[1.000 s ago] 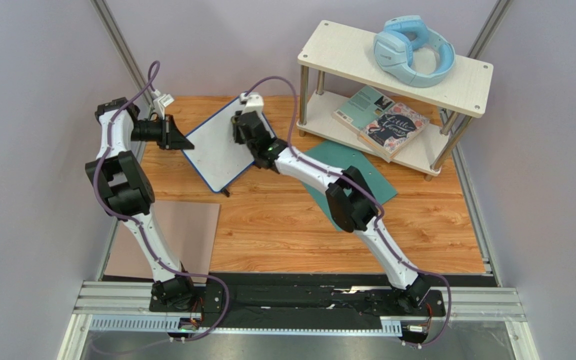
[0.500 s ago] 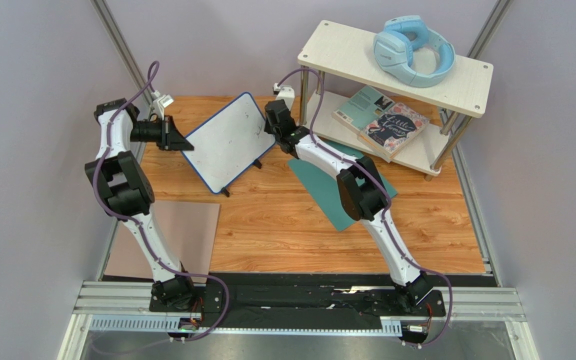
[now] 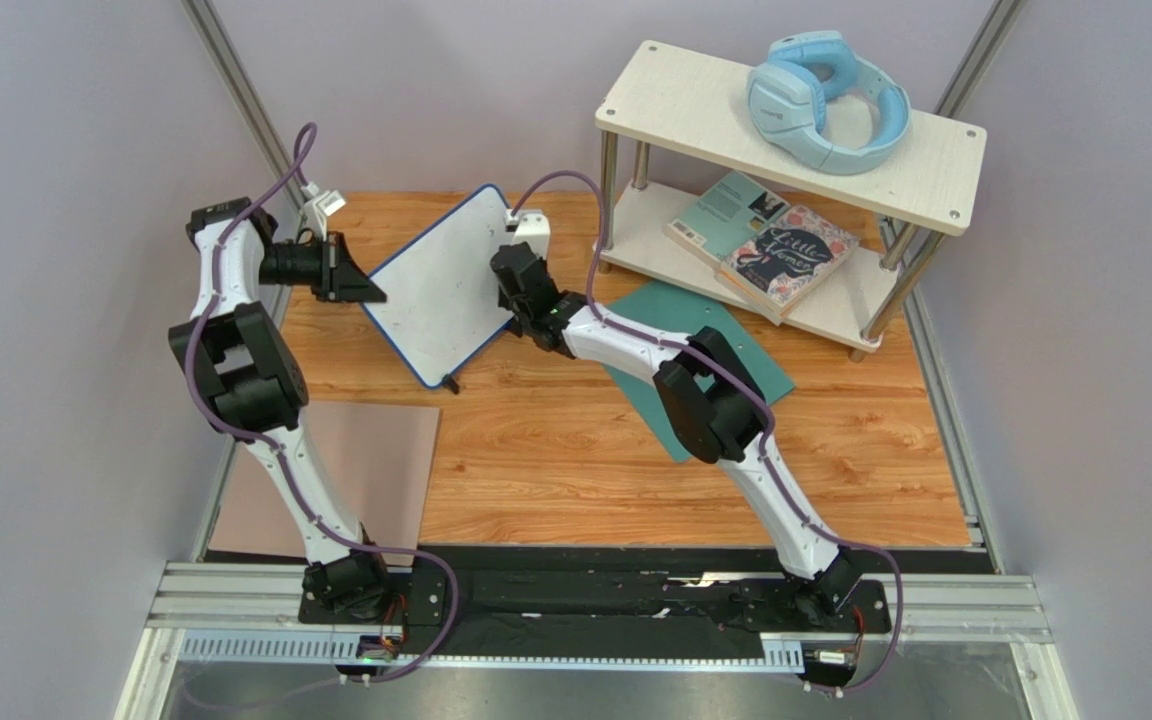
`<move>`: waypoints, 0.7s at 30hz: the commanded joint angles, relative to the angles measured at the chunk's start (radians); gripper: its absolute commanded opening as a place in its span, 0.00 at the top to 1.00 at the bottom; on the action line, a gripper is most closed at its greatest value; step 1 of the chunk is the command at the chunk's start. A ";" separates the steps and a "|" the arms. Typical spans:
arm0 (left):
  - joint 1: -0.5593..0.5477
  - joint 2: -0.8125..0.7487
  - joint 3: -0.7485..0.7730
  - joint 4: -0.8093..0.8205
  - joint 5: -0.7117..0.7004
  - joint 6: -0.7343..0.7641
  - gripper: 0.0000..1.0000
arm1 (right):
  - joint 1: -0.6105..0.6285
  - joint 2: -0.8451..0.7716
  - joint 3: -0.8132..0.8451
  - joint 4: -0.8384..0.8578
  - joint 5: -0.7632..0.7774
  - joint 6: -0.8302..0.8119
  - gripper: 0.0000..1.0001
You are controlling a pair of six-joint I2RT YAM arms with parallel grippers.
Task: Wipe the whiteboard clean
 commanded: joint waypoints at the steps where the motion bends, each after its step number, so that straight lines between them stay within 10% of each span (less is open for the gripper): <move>1: -0.032 -0.016 0.037 -0.137 0.059 0.129 1.00 | 0.083 0.065 0.078 0.085 -0.174 0.009 1.00; 8: -0.030 -0.014 0.031 -0.141 0.060 0.138 1.00 | 0.113 0.128 0.255 0.075 -0.329 0.020 1.00; 21: -0.030 -0.013 0.035 -0.155 0.053 0.149 1.00 | 0.153 0.145 0.283 0.145 -0.078 -0.025 1.00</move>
